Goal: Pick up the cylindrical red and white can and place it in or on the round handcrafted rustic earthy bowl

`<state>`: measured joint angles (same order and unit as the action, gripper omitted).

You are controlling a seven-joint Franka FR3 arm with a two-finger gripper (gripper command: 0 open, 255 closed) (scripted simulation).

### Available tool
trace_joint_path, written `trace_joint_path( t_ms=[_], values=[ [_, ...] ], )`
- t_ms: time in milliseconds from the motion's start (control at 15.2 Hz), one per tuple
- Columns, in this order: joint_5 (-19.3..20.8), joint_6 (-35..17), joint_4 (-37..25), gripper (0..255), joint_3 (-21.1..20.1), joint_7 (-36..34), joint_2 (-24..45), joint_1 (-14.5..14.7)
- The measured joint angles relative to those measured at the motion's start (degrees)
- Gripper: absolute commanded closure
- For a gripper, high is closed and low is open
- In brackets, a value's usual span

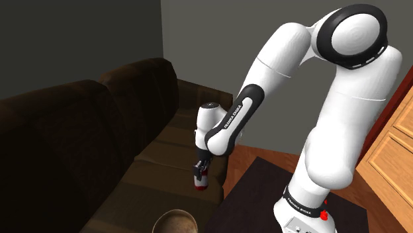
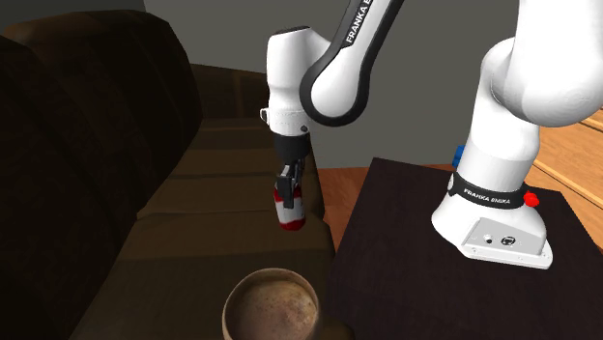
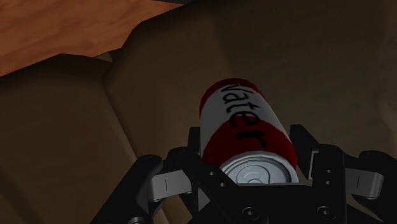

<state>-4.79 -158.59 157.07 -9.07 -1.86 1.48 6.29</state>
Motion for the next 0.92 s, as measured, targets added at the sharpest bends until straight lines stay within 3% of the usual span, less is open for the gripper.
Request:
trace_joint_path(
  t_ms=[924],
  values=[
    [-1.78,14.28,-1.01,255,0.03,0.61,-13.34,0.49]
  ],
)
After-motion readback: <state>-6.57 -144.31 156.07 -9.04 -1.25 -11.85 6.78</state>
